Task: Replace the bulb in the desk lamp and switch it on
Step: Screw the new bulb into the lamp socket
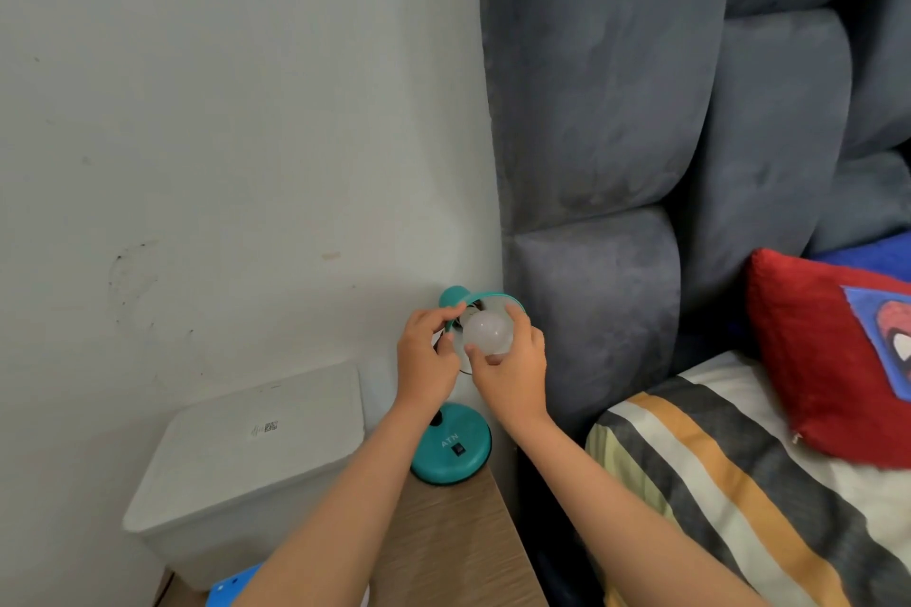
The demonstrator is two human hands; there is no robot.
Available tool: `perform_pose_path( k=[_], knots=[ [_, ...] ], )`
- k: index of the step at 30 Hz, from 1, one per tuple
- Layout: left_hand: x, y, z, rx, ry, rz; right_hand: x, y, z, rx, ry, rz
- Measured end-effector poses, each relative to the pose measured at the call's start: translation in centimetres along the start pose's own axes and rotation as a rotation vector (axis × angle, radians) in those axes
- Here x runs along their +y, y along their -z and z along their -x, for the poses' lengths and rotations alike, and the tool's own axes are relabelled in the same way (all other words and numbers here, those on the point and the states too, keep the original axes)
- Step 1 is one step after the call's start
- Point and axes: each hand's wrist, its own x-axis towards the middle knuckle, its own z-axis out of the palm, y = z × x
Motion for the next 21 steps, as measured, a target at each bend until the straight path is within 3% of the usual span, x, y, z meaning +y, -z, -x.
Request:
perform_pose_path(
  k=[7, 12, 17, 21],
  knots=[
    [0.08, 0.04, 0.04, -0.002, -0.001, -0.006, 0.09, 0.42, -0.72, 0.027, -0.137, 0.009],
    [0.06, -0.19, 0.01, 0.016, 0.004, -0.004, 0.09, 0.36, -0.42, -0.043, -0.006, 0.058],
    [0.13, -0.16, 0.16, 0.014, -0.003, 0.0, 0.15, 0.22, -0.75, -0.01, -0.102, 0.007],
    [0.06, -0.13, 0.08, 0.018, 0.0, 0.009, 0.18, -0.08, -0.16, -0.064, 0.04, 0.052]
  ],
)
